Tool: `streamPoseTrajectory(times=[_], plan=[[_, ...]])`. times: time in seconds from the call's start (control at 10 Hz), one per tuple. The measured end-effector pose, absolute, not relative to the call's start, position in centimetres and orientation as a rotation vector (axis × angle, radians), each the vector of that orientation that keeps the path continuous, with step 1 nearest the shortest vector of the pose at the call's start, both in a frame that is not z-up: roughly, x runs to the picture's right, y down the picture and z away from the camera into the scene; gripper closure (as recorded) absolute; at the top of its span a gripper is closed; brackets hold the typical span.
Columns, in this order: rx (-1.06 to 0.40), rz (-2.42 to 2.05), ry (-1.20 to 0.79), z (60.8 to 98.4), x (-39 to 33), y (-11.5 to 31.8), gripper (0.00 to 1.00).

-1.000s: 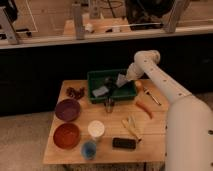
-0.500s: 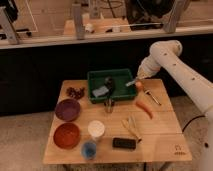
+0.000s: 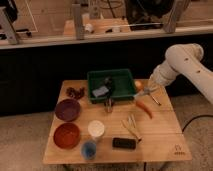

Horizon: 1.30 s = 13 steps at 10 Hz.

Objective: Wipe table surface with towel

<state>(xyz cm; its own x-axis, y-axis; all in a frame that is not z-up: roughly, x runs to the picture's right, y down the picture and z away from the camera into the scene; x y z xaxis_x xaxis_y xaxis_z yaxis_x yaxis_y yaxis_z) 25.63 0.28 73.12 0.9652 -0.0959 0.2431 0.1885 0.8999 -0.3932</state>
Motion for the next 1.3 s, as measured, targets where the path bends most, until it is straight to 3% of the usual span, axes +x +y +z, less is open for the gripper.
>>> streamPoseTrajectory(times=[1.0,1.3], plan=[[-0.430,-0.155,-0.226,73.1,25.4,0.3,1.00],[-0.435,-0.212,-0.224,71.1,28.6,2.3,1.00]])
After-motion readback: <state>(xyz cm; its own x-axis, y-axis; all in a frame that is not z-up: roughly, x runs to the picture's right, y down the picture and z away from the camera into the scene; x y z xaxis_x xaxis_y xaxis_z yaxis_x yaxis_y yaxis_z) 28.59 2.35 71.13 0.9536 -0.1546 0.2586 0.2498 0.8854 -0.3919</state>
